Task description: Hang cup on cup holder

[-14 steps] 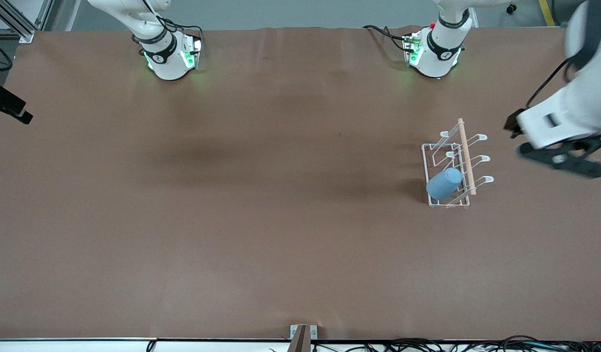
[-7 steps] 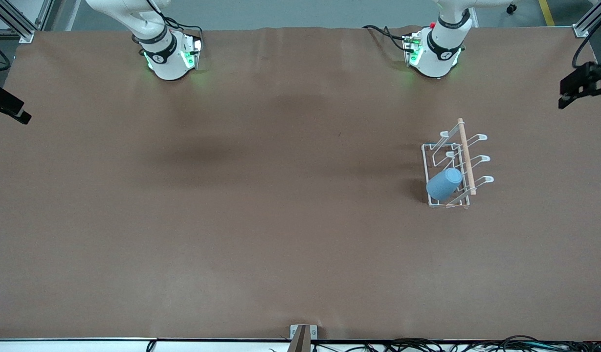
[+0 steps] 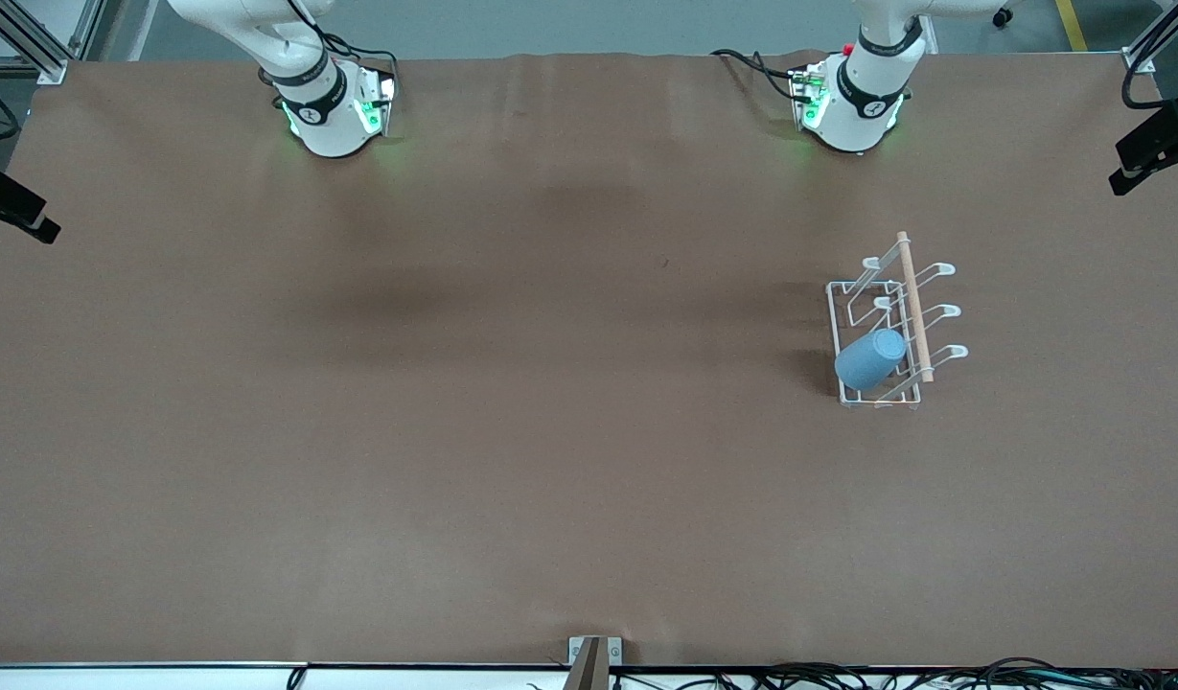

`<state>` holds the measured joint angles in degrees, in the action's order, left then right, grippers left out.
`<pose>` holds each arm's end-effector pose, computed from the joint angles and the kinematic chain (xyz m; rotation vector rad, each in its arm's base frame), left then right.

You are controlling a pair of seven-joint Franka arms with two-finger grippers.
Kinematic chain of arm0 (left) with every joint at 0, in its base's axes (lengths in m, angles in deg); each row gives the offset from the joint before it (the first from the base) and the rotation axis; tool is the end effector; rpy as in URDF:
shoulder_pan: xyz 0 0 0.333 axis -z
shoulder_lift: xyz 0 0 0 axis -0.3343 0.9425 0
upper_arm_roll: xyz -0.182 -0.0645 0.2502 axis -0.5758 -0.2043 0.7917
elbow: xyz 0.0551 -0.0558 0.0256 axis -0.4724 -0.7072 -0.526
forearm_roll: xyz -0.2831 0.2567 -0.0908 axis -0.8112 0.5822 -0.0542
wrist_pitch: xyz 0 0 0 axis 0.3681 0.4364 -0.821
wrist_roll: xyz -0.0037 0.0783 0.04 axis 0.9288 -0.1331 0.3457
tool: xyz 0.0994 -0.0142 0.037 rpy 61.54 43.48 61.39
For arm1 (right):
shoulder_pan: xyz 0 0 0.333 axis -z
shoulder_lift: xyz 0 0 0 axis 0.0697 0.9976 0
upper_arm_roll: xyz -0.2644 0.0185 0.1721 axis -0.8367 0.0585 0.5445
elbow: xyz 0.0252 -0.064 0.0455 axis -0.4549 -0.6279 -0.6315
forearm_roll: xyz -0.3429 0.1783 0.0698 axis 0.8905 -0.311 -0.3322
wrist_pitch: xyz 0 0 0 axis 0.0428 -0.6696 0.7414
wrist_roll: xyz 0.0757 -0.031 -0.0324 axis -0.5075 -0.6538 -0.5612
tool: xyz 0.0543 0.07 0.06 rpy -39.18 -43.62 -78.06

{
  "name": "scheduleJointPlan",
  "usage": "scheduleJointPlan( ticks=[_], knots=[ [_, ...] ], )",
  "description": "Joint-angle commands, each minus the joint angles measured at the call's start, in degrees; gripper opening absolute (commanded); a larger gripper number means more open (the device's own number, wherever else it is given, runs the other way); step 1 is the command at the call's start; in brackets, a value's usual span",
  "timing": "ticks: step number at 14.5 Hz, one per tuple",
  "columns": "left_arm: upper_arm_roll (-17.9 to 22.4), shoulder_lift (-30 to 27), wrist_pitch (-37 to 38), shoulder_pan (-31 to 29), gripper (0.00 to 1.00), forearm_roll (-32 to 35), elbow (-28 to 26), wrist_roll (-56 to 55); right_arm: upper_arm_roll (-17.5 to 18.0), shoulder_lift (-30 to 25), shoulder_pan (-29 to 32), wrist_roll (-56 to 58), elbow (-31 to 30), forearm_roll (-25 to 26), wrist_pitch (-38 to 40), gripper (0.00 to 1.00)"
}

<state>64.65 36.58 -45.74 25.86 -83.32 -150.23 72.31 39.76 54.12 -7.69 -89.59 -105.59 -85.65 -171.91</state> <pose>0.5212 -0.0013 0.7119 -3.0781 -0.0952 -0.0209 0.5277 -0.0534 0.6743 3.1231 -0.3333 0.0541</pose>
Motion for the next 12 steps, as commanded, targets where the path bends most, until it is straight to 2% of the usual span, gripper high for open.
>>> scheduleJointPlan(
  ticks=[1, 3, 5, 10, 12],
  knots=[
    [0.67, 0.2, -0.67, 0.35, 1.0, -0.96, -0.57, -2.32, -0.49, 0.34, 0.0, 0.68, 0.92, -0.23, 0.83, 1.0],
    [0.23, 0.82, -0.67, 0.26, 1.0, -1.83, -0.57, -2.59, 0.2, 0.34, 1.57, 0.68, 0.92, -0.67, 0.83, 1.0],
    [0.67, 0.9, -1.72, -0.61, 1.0, -6.57, -1.1, -1.45, 3.01, 0.42, 4.38, 0.68, 0.92, -0.67, 0.74, 1.0],
    [-1.08, -1.72, -11.63, -0.71, 1.0, -5.1, -11.98, -1.54, 3.46, 0.42, 4.48, 0.68, 0.92, -0.67, 0.74, 1.0],
    [-1.7, -1.56, -13.75, -0.71, 1.0, -3.78, -12.88, -1.62, 3.46, 0.42, 4.48, 0.68, 0.92, -0.67, 0.74, 1.0]
  ],
)
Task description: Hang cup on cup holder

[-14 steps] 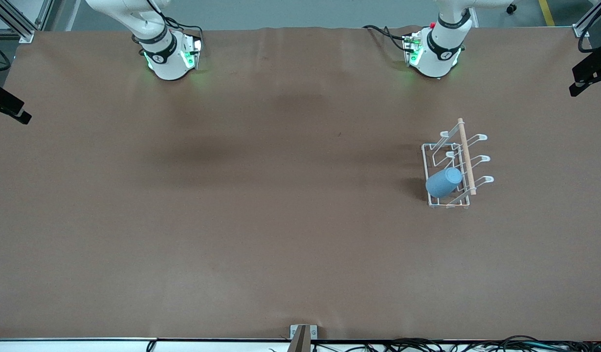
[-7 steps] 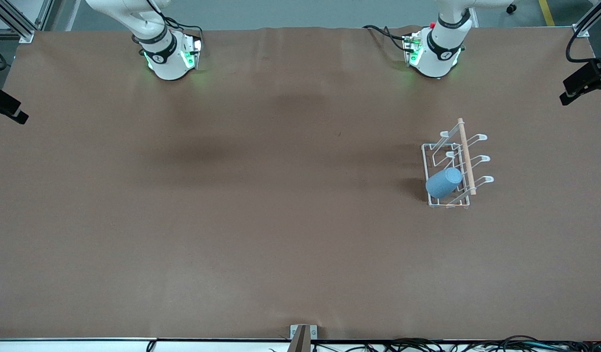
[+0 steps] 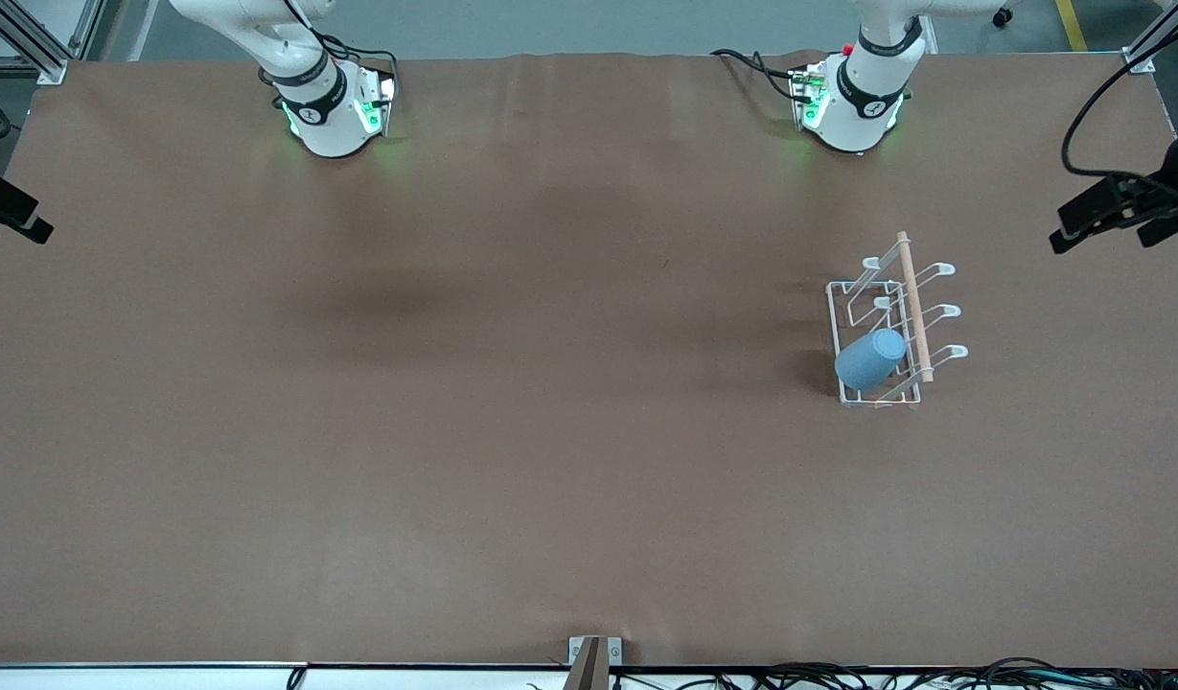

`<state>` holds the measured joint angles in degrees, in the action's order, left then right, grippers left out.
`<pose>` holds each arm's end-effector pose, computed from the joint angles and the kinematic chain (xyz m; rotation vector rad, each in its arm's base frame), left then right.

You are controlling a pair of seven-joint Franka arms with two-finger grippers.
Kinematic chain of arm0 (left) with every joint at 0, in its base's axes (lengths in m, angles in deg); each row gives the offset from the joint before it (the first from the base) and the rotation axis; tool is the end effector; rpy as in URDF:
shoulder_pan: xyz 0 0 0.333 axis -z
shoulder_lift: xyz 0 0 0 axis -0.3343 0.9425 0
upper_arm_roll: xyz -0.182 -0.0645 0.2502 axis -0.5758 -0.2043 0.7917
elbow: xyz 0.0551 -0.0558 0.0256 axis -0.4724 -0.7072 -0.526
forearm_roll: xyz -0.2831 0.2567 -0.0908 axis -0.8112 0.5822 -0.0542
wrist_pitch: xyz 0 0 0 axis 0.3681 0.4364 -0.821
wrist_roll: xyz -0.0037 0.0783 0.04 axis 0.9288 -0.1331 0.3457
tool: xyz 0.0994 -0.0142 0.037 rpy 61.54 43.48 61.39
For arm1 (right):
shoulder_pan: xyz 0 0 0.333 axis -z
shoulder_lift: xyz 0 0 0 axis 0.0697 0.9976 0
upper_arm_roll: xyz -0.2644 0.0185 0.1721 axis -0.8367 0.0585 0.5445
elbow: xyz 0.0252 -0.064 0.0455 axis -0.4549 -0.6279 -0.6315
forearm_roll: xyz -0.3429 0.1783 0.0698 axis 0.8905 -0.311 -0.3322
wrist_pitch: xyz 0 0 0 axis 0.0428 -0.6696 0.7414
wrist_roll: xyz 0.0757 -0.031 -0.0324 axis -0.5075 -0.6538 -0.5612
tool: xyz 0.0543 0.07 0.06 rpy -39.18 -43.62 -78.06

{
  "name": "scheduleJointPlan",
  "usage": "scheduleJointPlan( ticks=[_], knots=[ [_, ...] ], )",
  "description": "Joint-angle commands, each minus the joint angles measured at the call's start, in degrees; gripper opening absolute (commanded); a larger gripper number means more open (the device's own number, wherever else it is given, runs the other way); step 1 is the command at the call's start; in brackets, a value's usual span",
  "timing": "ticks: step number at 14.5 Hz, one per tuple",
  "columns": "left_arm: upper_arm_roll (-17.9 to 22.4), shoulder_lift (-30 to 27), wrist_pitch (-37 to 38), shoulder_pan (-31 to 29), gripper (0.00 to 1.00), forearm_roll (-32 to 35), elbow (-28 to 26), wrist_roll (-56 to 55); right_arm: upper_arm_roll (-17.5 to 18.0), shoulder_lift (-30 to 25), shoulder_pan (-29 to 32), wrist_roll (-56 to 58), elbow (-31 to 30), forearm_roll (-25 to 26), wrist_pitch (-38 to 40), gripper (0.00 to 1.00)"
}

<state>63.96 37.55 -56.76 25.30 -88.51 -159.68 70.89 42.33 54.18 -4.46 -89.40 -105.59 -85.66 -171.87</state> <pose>0.5518 -0.0145 0.6443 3.1135 0.1074 0.0312 0.5273 -0.0587 0.6738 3.1194 -0.3459 0.0518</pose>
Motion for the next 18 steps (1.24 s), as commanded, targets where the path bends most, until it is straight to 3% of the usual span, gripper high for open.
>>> scheduleJointPlan(
  ticks=[1, 18],
  knots=[
    [-1.28, -2.26, -3.52, -0.15, 1.0, 1.42, -3.69, -0.21, 0.89, 0.37, 1.25, 0.41, 0.84, -0.66, 0.7, 1.0],
    [-3.3, -0.94, -2.22, -0.15, 1.0, 0.63, -1.32, 3.05, 0.89, 0.46, 1.43, 0.5, 0.75, -0.75, 0.7, 1.0]
  ],
)
